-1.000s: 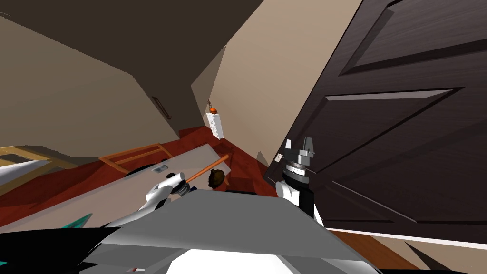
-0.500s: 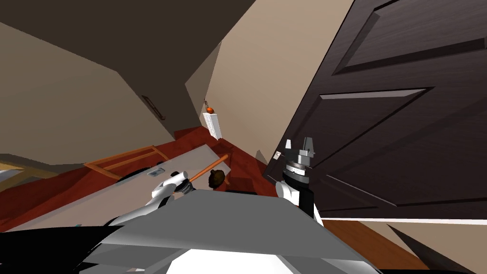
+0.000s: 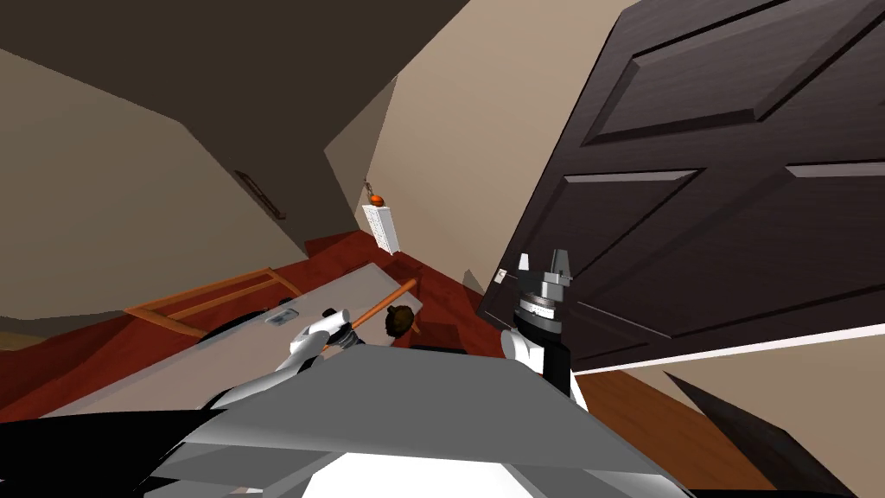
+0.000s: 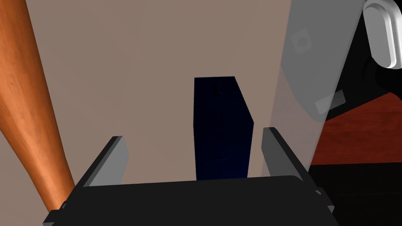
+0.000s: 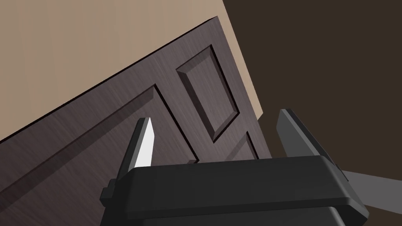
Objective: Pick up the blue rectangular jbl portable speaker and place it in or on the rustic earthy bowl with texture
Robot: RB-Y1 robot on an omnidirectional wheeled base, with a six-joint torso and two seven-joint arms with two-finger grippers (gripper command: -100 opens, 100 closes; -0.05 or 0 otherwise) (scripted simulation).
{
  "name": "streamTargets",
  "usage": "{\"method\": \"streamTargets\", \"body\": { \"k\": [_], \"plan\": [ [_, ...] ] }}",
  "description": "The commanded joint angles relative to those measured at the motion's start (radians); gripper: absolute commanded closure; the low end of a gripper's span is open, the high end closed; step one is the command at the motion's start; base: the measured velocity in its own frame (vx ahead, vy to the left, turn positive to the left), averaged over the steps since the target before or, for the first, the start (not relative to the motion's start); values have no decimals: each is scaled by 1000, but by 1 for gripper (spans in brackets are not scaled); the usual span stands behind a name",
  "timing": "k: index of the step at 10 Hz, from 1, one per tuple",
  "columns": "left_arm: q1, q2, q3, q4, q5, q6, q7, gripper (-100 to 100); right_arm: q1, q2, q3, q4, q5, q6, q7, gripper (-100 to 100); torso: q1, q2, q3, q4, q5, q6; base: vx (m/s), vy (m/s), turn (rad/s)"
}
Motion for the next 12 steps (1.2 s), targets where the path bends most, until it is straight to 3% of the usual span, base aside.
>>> {"method": "streamTargets", "body": {
  "k": [1,2,3,5,6,8,9,11,12],
  "plan": [
    [-23,-3,-18,25,-7,-12,50,-100,0,0,0,0,0,0,0,0,0,0,0,0,0,0,-108,102,-168],
    [-23,-3,-18,25,-7,-12,74,-100,0,0,0,0,0,0,0,0,0,1,0,0,0,-1,-57,42,18],
    [-40,-23,-55,24,-20,-17,105,-100,0,0,0,0,0,0,0,0,-3,-2,-1,0,0,-1,-104,115,-216],
    [-40,-23,-55,24,-20,-17,161,-100,0,0,0,0,0,0,0,0,1,0,0,0,0,-1,-79,76,-73],
    [-58,-42,-91,22,-33,-21,194,-100,0,0,0,0,0,0,0,0,-2,-2,-1,0,0,-2,-82,99,-224],
    [-58,-42,-91,22,-33,-21,246,-100,0,0,0,0,0,0,0,0,2,0,0,0,0,-1,-90,87,-82],
    [-75,-62,-127,21,-47,-26,274,-100,0,0,0,0,0,0,0,0,-1,-2,-1,-1,0,-2,-119,64,-261],
    [-75,-62,-127,21,-47,-26,332,-100,0,0,0,0,0,0,0,0,0,0,0,0,0,-2,-83,65,-50],
    [-93,-81,-164,20,-60,-31,361,-100,0,0,0,0,0,0,0,0,-1,-2,-1,-1,0,-2,-113,93,-250]
  ]
}}
